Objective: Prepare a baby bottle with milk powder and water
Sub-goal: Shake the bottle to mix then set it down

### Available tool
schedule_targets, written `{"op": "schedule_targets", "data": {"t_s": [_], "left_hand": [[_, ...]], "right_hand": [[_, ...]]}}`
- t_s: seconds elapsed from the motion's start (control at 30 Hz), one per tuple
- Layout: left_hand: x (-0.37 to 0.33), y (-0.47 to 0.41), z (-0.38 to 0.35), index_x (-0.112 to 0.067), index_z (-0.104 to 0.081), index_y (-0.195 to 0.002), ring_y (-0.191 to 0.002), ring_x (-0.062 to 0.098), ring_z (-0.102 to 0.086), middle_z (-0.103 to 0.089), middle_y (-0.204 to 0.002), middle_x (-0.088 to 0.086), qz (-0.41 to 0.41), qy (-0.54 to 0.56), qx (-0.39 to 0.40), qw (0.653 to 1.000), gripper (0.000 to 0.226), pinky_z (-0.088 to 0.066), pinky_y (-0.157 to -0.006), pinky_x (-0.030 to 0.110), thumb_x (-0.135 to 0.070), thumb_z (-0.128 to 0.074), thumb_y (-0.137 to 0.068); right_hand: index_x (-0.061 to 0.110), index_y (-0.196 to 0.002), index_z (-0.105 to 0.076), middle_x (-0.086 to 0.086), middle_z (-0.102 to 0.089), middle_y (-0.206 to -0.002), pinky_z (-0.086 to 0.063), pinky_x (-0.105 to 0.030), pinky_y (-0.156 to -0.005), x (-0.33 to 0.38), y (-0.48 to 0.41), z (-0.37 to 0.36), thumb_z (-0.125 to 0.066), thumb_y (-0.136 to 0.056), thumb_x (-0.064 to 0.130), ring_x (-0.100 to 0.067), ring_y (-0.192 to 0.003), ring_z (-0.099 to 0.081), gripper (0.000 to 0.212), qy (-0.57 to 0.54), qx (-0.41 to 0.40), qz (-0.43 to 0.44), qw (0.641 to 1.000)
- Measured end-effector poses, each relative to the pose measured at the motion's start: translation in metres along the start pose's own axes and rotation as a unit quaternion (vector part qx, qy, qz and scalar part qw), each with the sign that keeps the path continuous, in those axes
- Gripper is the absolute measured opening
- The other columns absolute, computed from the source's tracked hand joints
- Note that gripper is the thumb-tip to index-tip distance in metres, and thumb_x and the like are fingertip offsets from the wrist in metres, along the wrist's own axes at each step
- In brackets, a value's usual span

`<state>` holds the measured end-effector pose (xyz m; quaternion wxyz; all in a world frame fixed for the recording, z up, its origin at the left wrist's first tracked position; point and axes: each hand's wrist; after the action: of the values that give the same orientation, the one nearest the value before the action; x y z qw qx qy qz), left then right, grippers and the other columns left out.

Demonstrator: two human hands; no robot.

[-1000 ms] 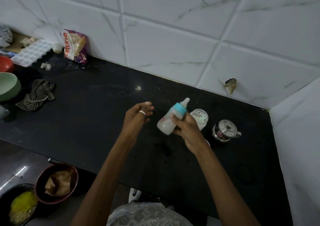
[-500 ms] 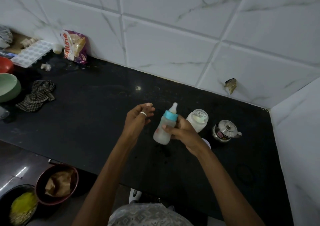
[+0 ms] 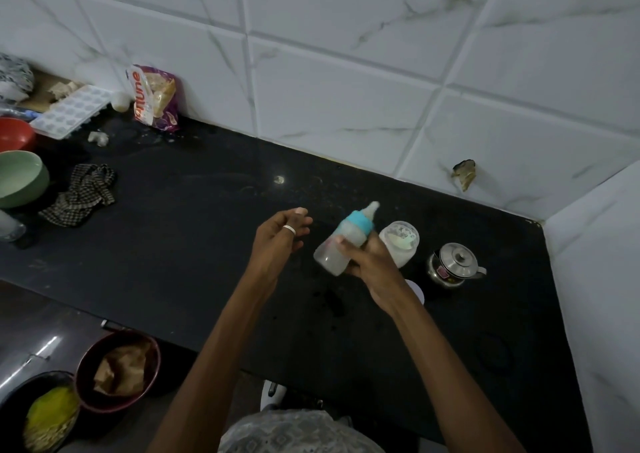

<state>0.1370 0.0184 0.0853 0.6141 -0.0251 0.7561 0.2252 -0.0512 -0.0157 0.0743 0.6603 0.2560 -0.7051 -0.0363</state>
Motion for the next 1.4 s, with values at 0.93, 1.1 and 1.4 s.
{"op": "schedule_targets", "data": {"t_s": [0.93, 1.1, 1.4], "left_hand": [[-0.001, -0.001, 0.000, -0.026, -0.072, -0.113, -0.109, 0.019, -0.071, -0.077, -0.111, -0.003, -0.005, 0.004, -0.001, 1.000, 0.017, -0.057, -0.092, 0.035, -0.028, -0.058, -0.104], [-0.001, -0.002, 0.000, -0.024, -0.072, -0.115, -0.108, 0.018, -0.072, -0.078, -0.110, -0.004, -0.003, 0.008, -0.008, 1.000, 0.018, -0.056, -0.093, 0.036, -0.029, -0.059, -0.104], [-0.001, -0.001, 0.000, -0.023, -0.072, -0.117, -0.105, 0.015, -0.072, -0.078, -0.112, -0.002, -0.006, 0.012, -0.009, 1.000, 0.020, -0.056, -0.091, 0.034, -0.030, -0.060, -0.104]], "right_hand": [[0.028, -0.131, -0.053, -0.003, -0.066, -0.130, -0.056, -0.049, -0.101, 0.000, -0.008, 0.006, -0.079, -0.089, 0.020, -0.019, -0.119, -0.066, 0.050, 0.110, 0.066, -0.018, 0.992], [0.022, -0.144, -0.045, -0.004, -0.064, -0.132, -0.057, -0.050, -0.099, 0.002, -0.010, 0.001, -0.074, -0.093, 0.022, -0.021, -0.121, -0.065, 0.058, 0.006, -0.039, 0.008, 0.999], [0.020, -0.142, -0.048, -0.006, -0.065, -0.131, -0.058, -0.050, -0.098, 0.000, -0.006, 0.002, -0.073, -0.093, 0.025, -0.023, -0.121, -0.066, 0.055, -0.009, -0.031, 0.001, 0.999]]}}
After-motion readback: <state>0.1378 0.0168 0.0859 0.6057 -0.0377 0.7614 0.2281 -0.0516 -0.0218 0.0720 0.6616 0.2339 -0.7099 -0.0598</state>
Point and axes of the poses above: each hand's wrist, its own y-axis away from the middle knuckle, its own z-axis out of the back of the hand, x = y × z
